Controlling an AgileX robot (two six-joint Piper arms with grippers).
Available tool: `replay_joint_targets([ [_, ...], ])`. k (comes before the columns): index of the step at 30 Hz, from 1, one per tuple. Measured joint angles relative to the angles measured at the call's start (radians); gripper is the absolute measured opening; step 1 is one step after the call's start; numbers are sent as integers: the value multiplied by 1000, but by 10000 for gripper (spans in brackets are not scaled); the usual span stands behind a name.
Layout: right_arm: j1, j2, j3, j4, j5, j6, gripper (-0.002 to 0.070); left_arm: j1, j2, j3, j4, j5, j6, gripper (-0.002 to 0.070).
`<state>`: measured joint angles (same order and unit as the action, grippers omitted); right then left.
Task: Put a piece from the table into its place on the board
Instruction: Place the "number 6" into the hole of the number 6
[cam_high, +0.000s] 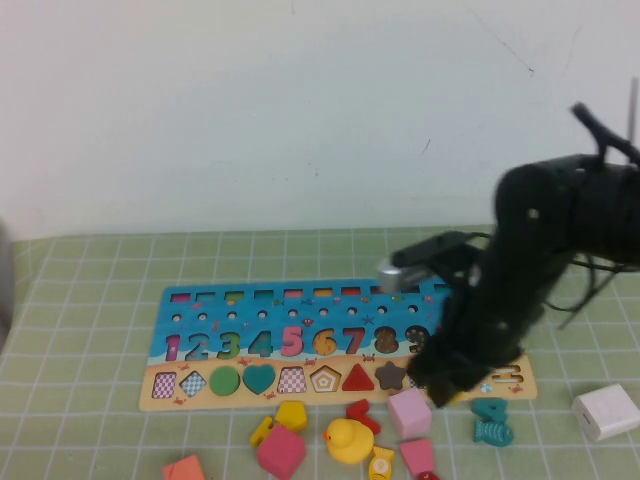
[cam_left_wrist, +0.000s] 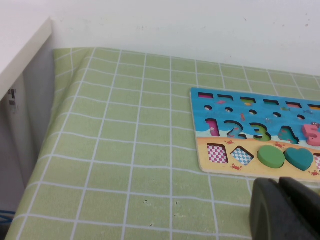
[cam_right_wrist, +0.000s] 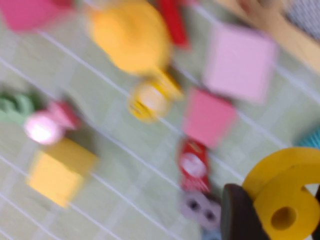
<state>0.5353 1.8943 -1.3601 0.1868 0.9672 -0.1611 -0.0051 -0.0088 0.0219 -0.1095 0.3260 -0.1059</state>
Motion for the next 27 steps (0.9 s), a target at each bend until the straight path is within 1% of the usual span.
replay_joint_targets([
  [5,80,82,-146,22,7,-3,274,0,0,0,0,0,0,-1],
  [7,97,124,-217,62,12,-6,274,0,0,0,0,0,0,-1],
  [10,103,186,-323,196,11,-63,274,0,0,0,0,0,0,-1],
  [14,103,268,-431,415,-18,-226,274,0,0,0,0,0,0,-1],
  [17,105,325,-509,495,-37,-289,274,0,0,0,0,0,0,-1],
  [22,105,416,-618,476,-52,-301,274,0,0,0,0,0,0,-1],
  [24,105,449,-656,422,-53,-275,274,0,0,0,0,0,0,-1],
  [27,105,491,-718,292,-55,-202,274,0,0,0,0,0,0,-1],
])
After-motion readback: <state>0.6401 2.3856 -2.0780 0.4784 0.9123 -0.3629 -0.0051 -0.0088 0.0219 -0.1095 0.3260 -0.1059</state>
